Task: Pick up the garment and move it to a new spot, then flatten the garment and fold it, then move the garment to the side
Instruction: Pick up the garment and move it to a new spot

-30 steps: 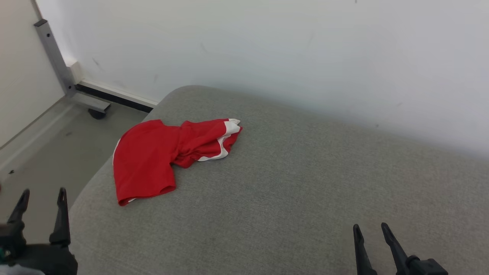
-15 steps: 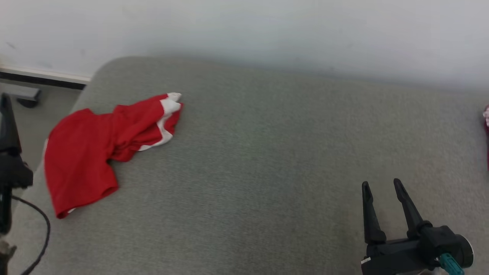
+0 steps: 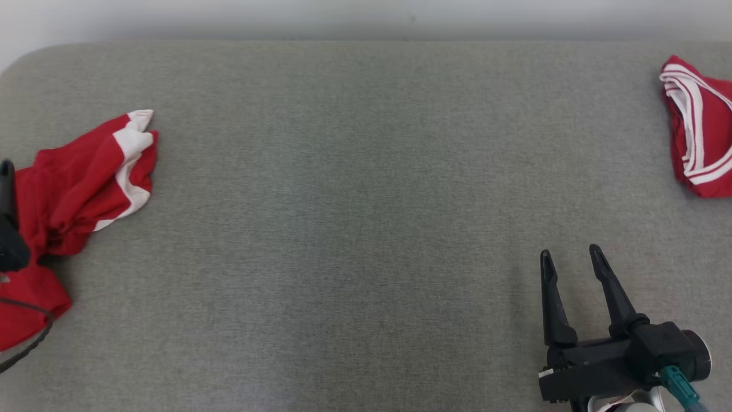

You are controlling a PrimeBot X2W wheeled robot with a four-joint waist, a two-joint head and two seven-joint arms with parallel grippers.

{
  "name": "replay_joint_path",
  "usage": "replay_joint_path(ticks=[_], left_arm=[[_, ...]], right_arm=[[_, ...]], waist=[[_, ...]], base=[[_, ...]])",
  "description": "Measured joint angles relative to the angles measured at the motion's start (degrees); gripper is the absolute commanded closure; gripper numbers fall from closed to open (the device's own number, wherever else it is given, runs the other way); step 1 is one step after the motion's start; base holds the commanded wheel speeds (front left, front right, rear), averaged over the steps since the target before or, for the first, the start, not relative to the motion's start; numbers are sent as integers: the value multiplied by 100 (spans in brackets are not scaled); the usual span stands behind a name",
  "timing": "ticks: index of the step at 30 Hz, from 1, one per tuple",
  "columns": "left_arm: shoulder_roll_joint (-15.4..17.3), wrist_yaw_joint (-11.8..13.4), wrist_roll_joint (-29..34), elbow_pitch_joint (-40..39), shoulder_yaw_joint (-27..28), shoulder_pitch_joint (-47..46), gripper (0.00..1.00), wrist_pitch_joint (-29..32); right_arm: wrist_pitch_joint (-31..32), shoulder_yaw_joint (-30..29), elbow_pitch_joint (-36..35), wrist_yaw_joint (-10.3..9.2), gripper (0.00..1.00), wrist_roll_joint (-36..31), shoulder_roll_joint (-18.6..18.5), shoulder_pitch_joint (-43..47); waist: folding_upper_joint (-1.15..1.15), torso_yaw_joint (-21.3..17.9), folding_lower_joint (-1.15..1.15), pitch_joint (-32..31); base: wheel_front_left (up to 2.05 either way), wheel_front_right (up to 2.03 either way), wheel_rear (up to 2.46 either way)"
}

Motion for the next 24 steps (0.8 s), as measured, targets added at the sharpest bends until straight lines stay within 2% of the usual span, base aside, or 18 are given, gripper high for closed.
replay_joint_path(ticks=[8,15,20,21,22,24], left_arm=[[187,-2,-615,705,-581,-304,0,1048],[222,-2,-1195,1413,-653,-426,0,1886],[271,-2,-1402,1592,-670,-492,0,1946],[268,-2,-1423,1622,-683,-494,22,1907],[266,-2,-1419,1661,-728,-517,100,1758],[261,-2,-1361,1688,-790,-548,100,1507]], right_arm=[[49,15,-121,0,0,-57,1,-79],[96,-8,-216,0,0,-79,0,-86],[122,-15,-266,0,0,-101,0,-88],[125,-24,-271,0,0,-102,0,-91],[149,-44,-277,0,0,-103,0,-99],[157,-70,-283,0,0,-108,0,-103]], waist=[[-1,-299,-1,301],[-1,-460,-1,433],[-1,-546,-2,457],[-1,-556,-2,460],[-1,-562,-2,462],[-1,-553,-2,449]], base=[[0,0,0],[0,0,0],[0,0,0],[0,0,0],[0,0,0],[0,0,0]])
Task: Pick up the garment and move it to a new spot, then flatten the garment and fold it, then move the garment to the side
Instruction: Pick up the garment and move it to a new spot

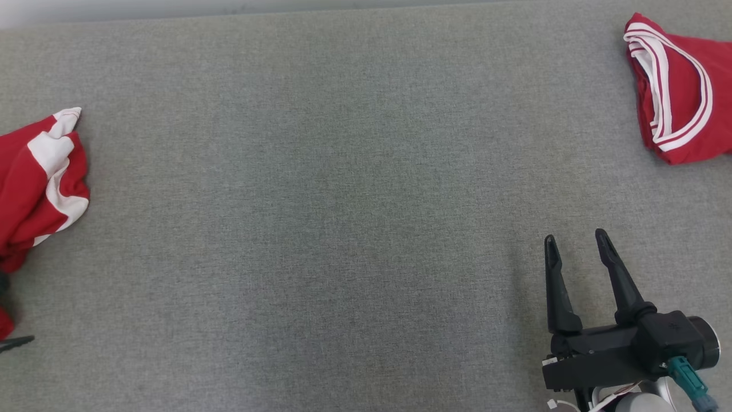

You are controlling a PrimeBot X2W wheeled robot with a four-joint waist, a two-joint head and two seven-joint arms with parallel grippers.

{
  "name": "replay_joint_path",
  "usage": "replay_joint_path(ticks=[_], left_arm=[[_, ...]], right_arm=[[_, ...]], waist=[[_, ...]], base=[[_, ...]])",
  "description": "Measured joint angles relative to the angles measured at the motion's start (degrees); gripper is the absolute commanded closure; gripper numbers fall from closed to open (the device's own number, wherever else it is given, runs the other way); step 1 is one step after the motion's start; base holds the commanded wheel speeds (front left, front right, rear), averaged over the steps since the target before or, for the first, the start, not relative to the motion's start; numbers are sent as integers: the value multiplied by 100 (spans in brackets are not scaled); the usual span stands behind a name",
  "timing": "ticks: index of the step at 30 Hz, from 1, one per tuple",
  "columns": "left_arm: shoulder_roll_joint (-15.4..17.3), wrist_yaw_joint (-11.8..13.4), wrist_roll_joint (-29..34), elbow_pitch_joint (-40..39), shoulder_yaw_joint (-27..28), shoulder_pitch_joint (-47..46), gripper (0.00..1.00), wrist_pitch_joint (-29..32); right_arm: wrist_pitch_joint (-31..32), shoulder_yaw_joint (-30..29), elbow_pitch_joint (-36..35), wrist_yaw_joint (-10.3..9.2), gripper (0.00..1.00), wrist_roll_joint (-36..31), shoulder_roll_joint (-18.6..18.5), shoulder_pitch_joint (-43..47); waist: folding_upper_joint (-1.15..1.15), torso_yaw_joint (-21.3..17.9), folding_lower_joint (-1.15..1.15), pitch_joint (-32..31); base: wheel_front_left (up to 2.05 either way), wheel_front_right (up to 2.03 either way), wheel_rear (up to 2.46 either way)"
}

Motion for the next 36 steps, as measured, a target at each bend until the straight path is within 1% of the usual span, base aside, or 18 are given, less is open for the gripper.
replay_joint_path(ticks=[5,6,9,12,14,19,24,26,30,36], left_arm=[[35,0,271,18,-103,-287,100,-1031],[35,0,271,18,-103,-287,100,-1031],[7,1,260,-119,-87,-525,100,-1559],[-90,1,232,-383,-166,-697,100,-1845],[-152,1,190,-614,-261,-820,100,-1941],[-272,1,188,-1400,-726,-1076,100,-2008],[-432,1,130,-2156,-1126,-1196,100,-1940],[-598,1,60,-2398,-1220,-1197,100,-1903],[-1043,14,-111,-2802,-1382,-1094,100,-1806],[-1862,232,-333,-3417,-1601,-606,100,-1779]], right_arm=[[-8,-29,57,0,0,16,1,5],[-8,-29,57,0,0,16,1,5],[-51,-14,168,0,0,86,0,17],[-100,-11,339,0,0,172,1,55],[-142,-12,450,0,0,260,1,85],[-254,45,722,0,0,444,1,157],[-356,147,981,0,0,651,3,210],[-394,154,1073,0,0,717,2,245],[-405,163,1214,0,0,815,2,340],[-430,157,1229,0,0,906,3,434]], waist=[[0,61,0,-122],[0,61,0,-122],[0,97,0,-268],[0,132,0,-451],[0,153,0,-587],[-1,162,-1,-930],[-2,22,-2,-1205],[-2,-100,-1,-1280],[-2,-410,-1,-1411],[-2,-939,-1,-1562]], base=[[0,0,0],[0,0,0],[0,0,0],[0,0,0],[0,0,0],[0,0,0],[0,0,0],[0,0,0],[0,0,0],[0,0,0]])
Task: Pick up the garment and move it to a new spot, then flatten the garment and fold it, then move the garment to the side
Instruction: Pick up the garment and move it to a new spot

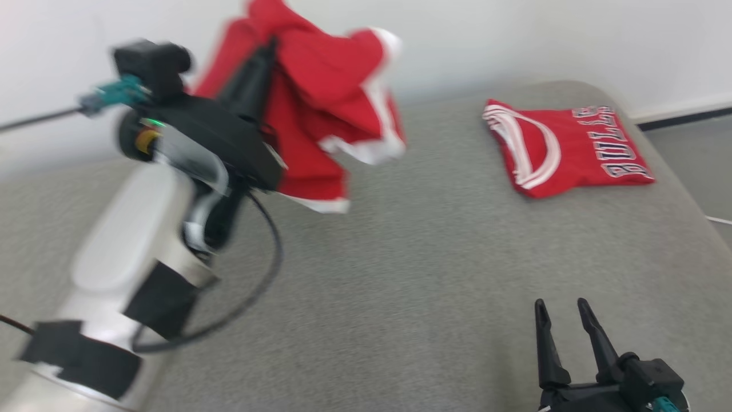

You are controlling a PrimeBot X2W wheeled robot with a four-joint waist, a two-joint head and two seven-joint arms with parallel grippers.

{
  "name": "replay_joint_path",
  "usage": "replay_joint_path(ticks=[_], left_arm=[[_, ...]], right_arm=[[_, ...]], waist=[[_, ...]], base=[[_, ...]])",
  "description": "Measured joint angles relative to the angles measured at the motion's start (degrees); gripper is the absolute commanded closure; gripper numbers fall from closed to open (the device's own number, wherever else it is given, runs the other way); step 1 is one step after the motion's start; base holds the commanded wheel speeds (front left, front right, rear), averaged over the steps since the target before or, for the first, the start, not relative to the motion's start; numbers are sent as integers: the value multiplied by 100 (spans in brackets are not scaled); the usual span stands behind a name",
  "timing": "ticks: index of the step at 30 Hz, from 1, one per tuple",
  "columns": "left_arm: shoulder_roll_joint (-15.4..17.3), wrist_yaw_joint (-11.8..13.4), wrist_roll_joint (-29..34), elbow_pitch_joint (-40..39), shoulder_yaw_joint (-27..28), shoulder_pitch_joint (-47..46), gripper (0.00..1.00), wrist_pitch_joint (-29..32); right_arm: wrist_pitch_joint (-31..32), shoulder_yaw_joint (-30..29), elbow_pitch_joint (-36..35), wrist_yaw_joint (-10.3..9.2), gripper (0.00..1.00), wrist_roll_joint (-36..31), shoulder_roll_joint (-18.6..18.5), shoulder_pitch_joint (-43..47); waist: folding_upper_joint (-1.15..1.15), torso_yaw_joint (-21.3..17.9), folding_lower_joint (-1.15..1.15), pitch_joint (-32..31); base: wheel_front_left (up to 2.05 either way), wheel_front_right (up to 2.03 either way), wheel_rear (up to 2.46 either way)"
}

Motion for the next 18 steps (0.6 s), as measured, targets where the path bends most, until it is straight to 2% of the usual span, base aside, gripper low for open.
replay_joint_path(ticks=[5,8,11,14,18], left_arm=[[-521,226,-232,-379,-130,548,100,-43],[-643,330,-266,-392,-188,920,100,-112],[-611,367,-345,-229,-204,1325,100,-182],[-421,379,-190,131,-324,1700,100,-338],[-330,318,-259,713,-334,2130,100,-457]], right_arm=[[-11,-77,-85,0,0,37,-2,80],[-12,-75,-126,0,0,62,-3,79],[-13,-33,-121,0,0,77,-2,29],[-13,7,-112,0,0,78,-2,-77],[-13,32,-88,0,0,77,-1,-131]], waist=[[0,-399,0,-47],[0,-558,0,-22],[0,-631,0,59],[1,-663,1,145],[1,-684,1,199]], base=[[0,0,0],[0,0,0],[0,0,0],[0,0,0],[0,0,0]])
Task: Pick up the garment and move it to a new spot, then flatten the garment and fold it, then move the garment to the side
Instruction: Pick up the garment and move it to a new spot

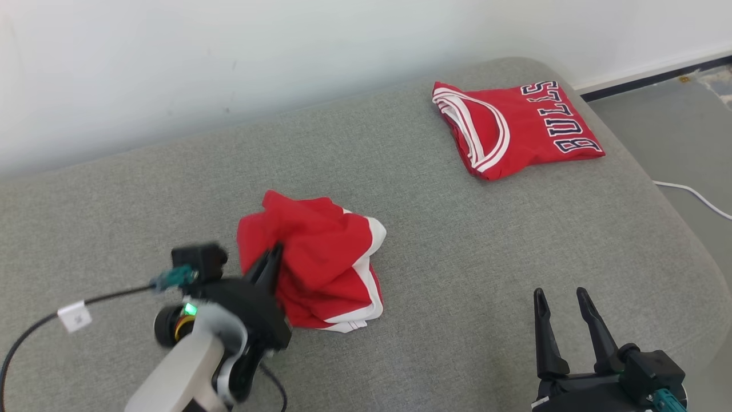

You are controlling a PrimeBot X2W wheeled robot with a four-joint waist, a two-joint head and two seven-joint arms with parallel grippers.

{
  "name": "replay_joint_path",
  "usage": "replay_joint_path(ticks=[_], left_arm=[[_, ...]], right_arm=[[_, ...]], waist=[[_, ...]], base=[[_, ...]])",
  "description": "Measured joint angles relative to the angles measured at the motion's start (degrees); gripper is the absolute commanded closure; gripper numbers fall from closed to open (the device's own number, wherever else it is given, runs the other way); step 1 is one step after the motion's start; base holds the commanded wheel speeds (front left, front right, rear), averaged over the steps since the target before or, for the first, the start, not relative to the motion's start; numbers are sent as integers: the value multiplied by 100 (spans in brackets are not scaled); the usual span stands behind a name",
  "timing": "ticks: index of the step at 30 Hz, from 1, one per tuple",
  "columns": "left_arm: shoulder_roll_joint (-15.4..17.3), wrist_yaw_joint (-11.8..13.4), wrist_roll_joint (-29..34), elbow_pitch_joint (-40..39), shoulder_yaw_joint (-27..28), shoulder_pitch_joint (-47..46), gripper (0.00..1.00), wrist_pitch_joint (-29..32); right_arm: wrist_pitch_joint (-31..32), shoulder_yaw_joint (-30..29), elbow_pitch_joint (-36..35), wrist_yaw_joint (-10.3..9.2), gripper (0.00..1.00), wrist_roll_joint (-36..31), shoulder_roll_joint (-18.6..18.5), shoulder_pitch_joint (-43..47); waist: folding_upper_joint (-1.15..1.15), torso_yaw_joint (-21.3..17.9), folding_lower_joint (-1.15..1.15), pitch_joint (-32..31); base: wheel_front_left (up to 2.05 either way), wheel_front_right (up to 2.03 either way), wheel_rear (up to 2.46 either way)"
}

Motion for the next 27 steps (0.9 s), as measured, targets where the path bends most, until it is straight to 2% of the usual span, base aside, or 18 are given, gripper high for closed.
replay_joint_path(ticks=[4,5,6,10,15,20,27], left_arm=[[43,-96,-19,488,-13,198,100,-148],[48,-102,-15,590,-16,219,56,-205],[60,-105,44,662,-64,232,0,-297],[8,-205,160,731,-104,237,0,-620],[-32,-279,360,275,45,236,0,-817],[253,-68,811,-520,515,433,0,-857],[703,169,1717,-1757,1330,1393,0,-856]], right_arm=[[0,-8,26,0,0,-23,0,1],[0,-1,31,0,0,-26,1,3],[0,-4,40,0,0,-32,1,6],[0,-46,76,0,0,-84,1,53],[-1,-153,66,0,0,-178,2,210],[0,-225,34,0,0,-187,0,272],[-1,-223,11,0,0,-183,2,341]], waist=[[0,24,0,-40],[0,37,0,-58],[0,51,0,-80],[0,127,0,-205],[-1,292,-1,-426],[-1,586,-1,-599],[-1,1033,-1,-826]], base=[[0,0,0],[0,0,0],[0,0,0],[0,0,0],[0,0,0],[0,0,0],[0,0,0]])
